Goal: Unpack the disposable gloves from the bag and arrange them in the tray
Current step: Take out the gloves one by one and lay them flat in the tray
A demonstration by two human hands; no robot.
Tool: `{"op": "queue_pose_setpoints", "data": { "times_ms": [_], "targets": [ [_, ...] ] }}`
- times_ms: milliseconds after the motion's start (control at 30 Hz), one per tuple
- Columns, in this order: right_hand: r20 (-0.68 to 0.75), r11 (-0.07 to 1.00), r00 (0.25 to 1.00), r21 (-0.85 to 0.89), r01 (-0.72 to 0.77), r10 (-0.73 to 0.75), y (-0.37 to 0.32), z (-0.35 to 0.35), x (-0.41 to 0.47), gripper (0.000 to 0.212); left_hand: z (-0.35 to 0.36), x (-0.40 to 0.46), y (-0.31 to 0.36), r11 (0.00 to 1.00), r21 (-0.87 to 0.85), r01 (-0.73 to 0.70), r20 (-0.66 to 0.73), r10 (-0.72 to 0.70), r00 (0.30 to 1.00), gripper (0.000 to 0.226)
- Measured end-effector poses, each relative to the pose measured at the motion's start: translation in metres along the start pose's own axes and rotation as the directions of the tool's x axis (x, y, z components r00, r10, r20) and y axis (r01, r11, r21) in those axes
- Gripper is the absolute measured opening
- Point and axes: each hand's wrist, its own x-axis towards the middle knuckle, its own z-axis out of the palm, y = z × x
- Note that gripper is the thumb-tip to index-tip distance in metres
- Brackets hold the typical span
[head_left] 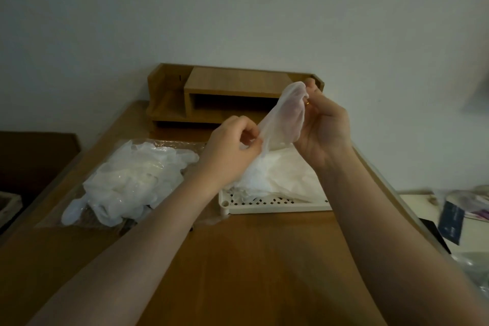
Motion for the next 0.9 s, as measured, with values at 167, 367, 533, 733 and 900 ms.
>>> {"op": "queue_pose_setpoints", "data": {
  "times_ms": [167,367,533,733,900],
  "targets": [
    [-0.27,0.983,0.962,-0.164,-0.078,0.031,-0.023,-0.012,-0.002,0.009,-0.006,0.001,0.019,0.706,-0.633,0.318,0.18,-0.265,0.947,0.017],
    [-0.295,0.856,0.928,-0.393,-0.336,0.229,-0.038,-0.015,-0.014,0.05,-0.006,0.003,0.032,0.407,-0.81,0.421,0.341,-0.257,0.904,0.02],
    [-0.221,0.559,0.802,-0.615,-0.556,0.555,-0.033,-0.043,-0.022,0.104,0.0,-0.002,0.03,0.513,-0.726,0.458,0.318,-0.341,0.885,0.019],
    [-0.08,0.697,0.823,-0.49,-0.524,0.563,-0.02,-0.065,-0.027,0.087,0.004,-0.004,0.025,0.623,-0.655,0.427,0.26,-0.346,0.902,0.028],
    [0.053,0.91,0.939,-0.271,-0.314,0.339,-0.021,-0.067,-0.024,0.065,0.001,-0.009,0.015,0.633,-0.668,0.391,0.281,-0.271,0.921,0.034]
  ]
}}
